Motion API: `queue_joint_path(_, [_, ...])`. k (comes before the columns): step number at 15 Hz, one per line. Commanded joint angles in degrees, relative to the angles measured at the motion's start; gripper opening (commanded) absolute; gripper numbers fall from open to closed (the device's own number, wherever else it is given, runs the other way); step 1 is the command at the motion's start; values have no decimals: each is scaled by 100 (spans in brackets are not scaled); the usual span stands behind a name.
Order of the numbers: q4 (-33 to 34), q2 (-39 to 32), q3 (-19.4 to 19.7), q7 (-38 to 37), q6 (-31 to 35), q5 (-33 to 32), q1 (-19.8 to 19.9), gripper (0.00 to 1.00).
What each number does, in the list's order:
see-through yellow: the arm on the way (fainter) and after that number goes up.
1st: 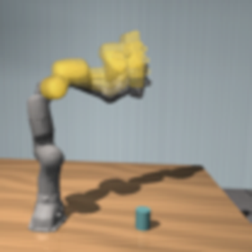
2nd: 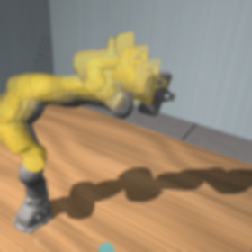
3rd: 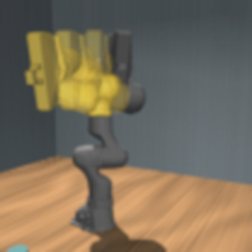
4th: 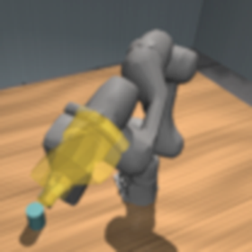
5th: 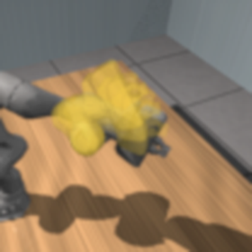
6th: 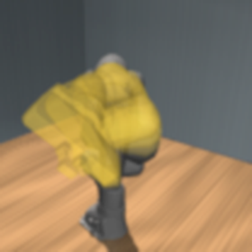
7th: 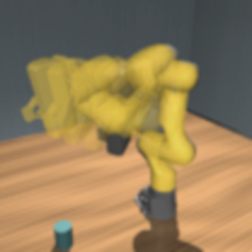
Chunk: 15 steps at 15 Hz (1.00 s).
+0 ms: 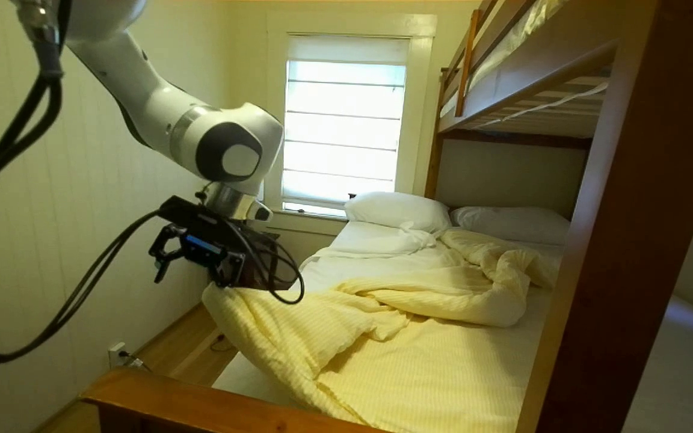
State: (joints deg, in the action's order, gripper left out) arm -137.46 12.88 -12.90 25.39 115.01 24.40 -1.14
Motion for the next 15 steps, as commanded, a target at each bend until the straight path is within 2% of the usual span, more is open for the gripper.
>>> queue_joint_path(1, [699, -2, 99, -1279, -975, -1191, -335, 100])
queue_joint_path(5, [1285, -362, -42, -1921, -1738, -1916, -626, 100])
queue_joint_path(9, [1577, -746, -100, -1583, -1698, -1625, -994, 100])
queue_joint_path(10, [1705, -849, -200, -1989, -1885, -2212, -1021, 100])
queue_joint_path(15, [1955, -1104, -297, -2582, -2454, -3687, -1164, 100])
